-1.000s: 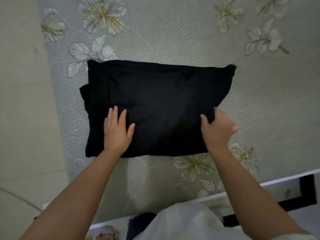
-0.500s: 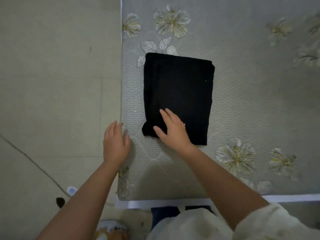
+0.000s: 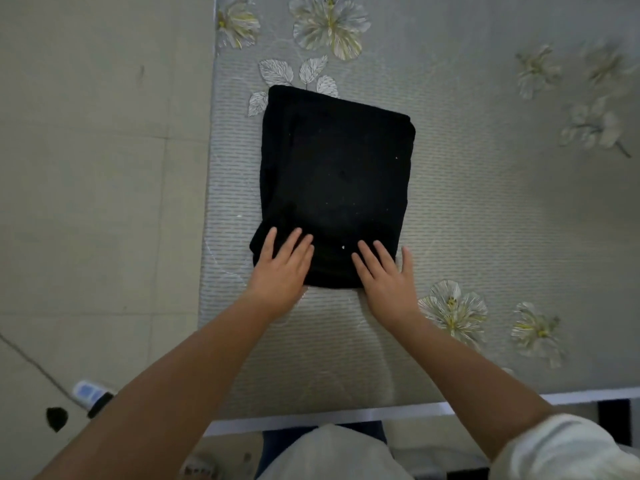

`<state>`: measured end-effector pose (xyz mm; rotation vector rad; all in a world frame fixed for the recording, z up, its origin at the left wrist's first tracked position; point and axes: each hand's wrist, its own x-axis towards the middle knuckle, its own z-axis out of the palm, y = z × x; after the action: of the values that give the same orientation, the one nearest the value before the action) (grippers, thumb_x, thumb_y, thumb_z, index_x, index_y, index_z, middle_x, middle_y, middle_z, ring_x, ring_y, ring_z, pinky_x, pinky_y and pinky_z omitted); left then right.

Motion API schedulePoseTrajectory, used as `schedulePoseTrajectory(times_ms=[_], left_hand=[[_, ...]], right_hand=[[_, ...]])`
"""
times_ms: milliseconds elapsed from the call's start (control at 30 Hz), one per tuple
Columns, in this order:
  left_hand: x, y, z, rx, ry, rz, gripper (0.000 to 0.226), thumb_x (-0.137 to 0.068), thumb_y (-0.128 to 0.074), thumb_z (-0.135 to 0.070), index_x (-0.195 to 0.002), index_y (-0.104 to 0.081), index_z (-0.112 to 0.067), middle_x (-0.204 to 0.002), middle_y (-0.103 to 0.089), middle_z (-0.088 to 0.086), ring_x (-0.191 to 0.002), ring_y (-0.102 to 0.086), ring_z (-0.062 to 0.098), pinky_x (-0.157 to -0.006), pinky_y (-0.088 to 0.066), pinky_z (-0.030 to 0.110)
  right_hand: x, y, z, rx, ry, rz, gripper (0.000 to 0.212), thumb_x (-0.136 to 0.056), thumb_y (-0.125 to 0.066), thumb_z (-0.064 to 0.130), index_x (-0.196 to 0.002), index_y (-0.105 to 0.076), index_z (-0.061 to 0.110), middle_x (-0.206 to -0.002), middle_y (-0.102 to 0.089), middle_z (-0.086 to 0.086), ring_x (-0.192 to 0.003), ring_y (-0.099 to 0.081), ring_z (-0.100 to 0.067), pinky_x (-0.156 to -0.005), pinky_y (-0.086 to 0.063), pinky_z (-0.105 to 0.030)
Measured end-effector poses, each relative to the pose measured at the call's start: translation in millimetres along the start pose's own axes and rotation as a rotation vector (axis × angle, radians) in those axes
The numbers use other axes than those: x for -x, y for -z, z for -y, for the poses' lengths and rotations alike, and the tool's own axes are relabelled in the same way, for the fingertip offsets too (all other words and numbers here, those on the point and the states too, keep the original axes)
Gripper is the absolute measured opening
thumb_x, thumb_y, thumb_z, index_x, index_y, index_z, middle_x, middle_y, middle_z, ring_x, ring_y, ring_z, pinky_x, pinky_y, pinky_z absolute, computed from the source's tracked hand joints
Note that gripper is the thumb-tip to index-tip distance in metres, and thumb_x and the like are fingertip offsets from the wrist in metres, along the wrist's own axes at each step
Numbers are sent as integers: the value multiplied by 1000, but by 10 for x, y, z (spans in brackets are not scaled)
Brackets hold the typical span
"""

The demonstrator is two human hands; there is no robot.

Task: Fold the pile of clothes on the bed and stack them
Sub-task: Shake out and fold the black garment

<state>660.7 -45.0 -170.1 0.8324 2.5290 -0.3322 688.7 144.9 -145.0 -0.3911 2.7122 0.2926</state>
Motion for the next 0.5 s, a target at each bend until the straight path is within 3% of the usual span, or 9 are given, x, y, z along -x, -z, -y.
schedulePoseTrajectory(times_ms=[67, 100, 133, 167, 200, 267, 400, 500], left_hand=[[-20, -10, 11, 25, -4, 6, 62, -98, -25, -41, -146, -6, -7, -156, -2, 7, -143, 5, 25, -91, 30, 53], [-26, 4, 20, 32, -13, -47, 55, -98, -27, -35, -145, -19, -6, -155, -14, 8, -143, -7, 24, -97, 23, 56], [-26, 32, 28, 36, -11, -159, 47, -95, -31, -25, -136, -40, -5, -147, -35, 9, -138, -29, 22, -104, 6, 60], [-32, 72, 35, 34, -3, -290, 42, -87, -35, -17, -117, -62, -6, -128, -58, 8, -121, -53, 19, -102, -18, 63], [-41, 115, 48, 38, -2, -420, 40, -79, -37, -12, -95, -73, -6, -105, -70, 6, -99, -66, 18, -91, -36, 64], [-58, 212, 49, 95, 1, -612, 34, -73, -40, -8, -74, -74, -6, -81, -73, 5, -75, -70, 18, -77, -42, 66], [-59, 572, -141, 180, -137, -884, 25, -76, -48, -2, -69, -73, -5, -68, -70, 4, -62, -67, 17, -75, -44, 65], [-66, 1044, -393, 268, -422, -998, 34, -89, -45, -5, -71, -73, -1, -64, -68, 7, -55, -64, 19, -66, -55, 44]], right_hand=[[-38, 5, -43, 9, 40, -145, 51, -56, -86, 21, -104, -71, 13, -117, -66, -5, -106, -63, -24, -86, -49, -48], [-54, 4, -63, 6, 67, -214, 46, -45, -90, 18, -88, -76, 13, -103, -72, -3, -94, -69, -22, -76, -55, -42], [-70, 3, -95, -17, 88, -286, 43, -39, -92, 14, -79, -76, 11, -94, -74, -4, -86, -71, -21, -69, -57, -37], [-84, 22, -143, -59, 95, -358, 41, -35, -92, 9, -73, -76, 9, -87, -74, -5, -80, -71, -23, -63, -58, -34], [-78, 58, -194, -112, 97, -412, 41, -33, -90, 4, -71, -75, 6, -84, -74, -8, -78, -71, -24, -60, -57, -33], [20, 173, -300, -204, 85, -467, 43, -32, -88, -4, -72, -74, 3, -84, -74, -11, -79, -71, -28, -60, -57, -35], [419, 474, -716, -361, 39, -522, 42, -37, -82, -15, -77, -72, -3, -87, -72, -16, -82, -69, -36, -63, -58, -45], [937, 732, -1186, -428, 14, -570, 32, -47, -75, -16, -78, -72, -6, -84, -72, -18, -79, -69, -37, -66, -56, -49]])
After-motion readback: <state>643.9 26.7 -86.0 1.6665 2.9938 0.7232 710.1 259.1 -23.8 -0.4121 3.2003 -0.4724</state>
